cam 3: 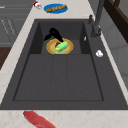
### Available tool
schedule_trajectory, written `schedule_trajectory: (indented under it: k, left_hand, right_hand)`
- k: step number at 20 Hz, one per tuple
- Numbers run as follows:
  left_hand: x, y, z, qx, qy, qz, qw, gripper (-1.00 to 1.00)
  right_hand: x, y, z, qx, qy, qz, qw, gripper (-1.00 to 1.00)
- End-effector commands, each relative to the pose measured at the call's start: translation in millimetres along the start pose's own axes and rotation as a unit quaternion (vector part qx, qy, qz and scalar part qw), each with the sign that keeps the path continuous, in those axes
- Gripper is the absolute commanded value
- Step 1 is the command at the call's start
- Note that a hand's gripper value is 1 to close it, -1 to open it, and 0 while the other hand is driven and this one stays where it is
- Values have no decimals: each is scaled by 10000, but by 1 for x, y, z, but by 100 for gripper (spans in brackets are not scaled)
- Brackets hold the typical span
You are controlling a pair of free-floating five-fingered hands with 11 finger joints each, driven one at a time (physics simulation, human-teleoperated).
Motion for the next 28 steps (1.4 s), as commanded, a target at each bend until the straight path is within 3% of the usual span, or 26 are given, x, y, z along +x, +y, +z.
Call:
schedule_trajectory:
  k: [1, 5, 7, 8, 9, 11, 14, 17, 19, 22, 24, 25, 27, 28]
  left_hand:
    - [-24, -1, -11, -330, 258, 54, 9991, -100]
    - [-41, 2, -17, -377, 503, 81, 9980, -100]
    - [-33, 11, -24, -317, 597, 196, 9975, -100]
    - [-29, 10, -28, -321, 671, 164, 9971, -100]
    - [-23, 12, -30, -360, 758, 108, 9964, -100]
    - [-21, 18, -37, -417, 855, 245, 9952, -100]
    - [-17, 15, -50, -461, 901, 140, 9948, -100]
    - [-12, 15, -63, -368, 1034, 91, 9939, -100]
    - [-14, 7, -69, -300, 1027, 84, 9942, -100]
    - [-22, 6, -59, -280, 1095, 327, 9931, -100]
    - [-20, 9, -55, -174, 1153, 131, 9931, -100]
    - [-20, 8, -58, -199, 1187, 162, 9926, -100]
    - [-23, 12, -55, -161, 1012, 247, 9944, -100]
    - [-22, 11, -55, -56, 825, 370, 9959, -100]
  right_hand:
    - [0, 0, 0, 0, 0, 0, 10000, 0]
    - [0, 0, 0, 0, 0, 0, 10000, 0]
    - [0, 0, 0, 0, 0, 0, 10000, 0]
    - [0, 0, 0, 0, 0, 0, 10000, 0]
    - [0, 0, 0, 0, 0, 0, 10000, 0]
    - [0, 0, 0, 0, 0, 0, 10000, 0]
    - [0, 0, 0, 0, 0, 0, 10000, 0]
    - [0, 0, 0, 0, 0, 0, 10000, 0]
    - [0, 0, 0, 0, 0, 0, 10000, 0]
    - [0, 0, 0, 0, 0, 0, 10000, 0]
    - [0, 0, 0, 0, 0, 0, 10000, 0]
    - [0, 0, 0, 0, 0, 0, 10000, 0]
    - [0, 0, 0, 0, 0, 0, 10000, 0]
    - [0, 0, 0, 0, 0, 0, 10000, 0]
